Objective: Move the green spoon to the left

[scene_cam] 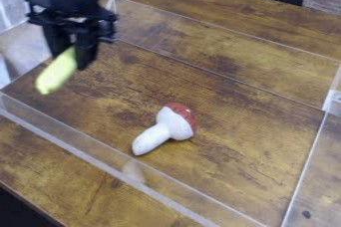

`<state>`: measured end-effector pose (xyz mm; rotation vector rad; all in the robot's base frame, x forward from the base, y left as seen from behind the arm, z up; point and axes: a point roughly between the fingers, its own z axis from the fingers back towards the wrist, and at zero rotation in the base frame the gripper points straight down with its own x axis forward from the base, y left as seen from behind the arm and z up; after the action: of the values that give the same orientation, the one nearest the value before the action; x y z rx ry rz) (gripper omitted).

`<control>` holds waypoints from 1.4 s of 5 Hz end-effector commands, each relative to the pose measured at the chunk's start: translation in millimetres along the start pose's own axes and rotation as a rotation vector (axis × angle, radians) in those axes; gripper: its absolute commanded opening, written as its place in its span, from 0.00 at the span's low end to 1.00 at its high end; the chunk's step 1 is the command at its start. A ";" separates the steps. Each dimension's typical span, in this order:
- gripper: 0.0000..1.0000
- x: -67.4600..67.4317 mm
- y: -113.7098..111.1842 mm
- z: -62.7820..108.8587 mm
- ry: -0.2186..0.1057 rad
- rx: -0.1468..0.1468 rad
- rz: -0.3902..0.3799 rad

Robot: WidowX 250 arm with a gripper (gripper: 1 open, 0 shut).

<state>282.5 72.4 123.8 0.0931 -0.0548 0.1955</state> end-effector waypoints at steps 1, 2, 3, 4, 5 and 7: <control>0.00 7.7 28.8 13.4 -0.101 0.020 -0.051; 0.00 12.3 25.9 10.7 -0.104 0.039 -0.076; 0.00 14.7 20.3 8.5 -0.100 0.040 -0.069; 0.00 25.1 19.8 11.2 -0.091 0.050 -0.046; 0.00 20.9 26.9 -0.7 -0.099 0.042 -0.064; 0.00 31.3 55.8 -25.7 -0.109 0.031 -0.039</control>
<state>297.7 129.1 87.3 0.1155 -0.0999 0.1453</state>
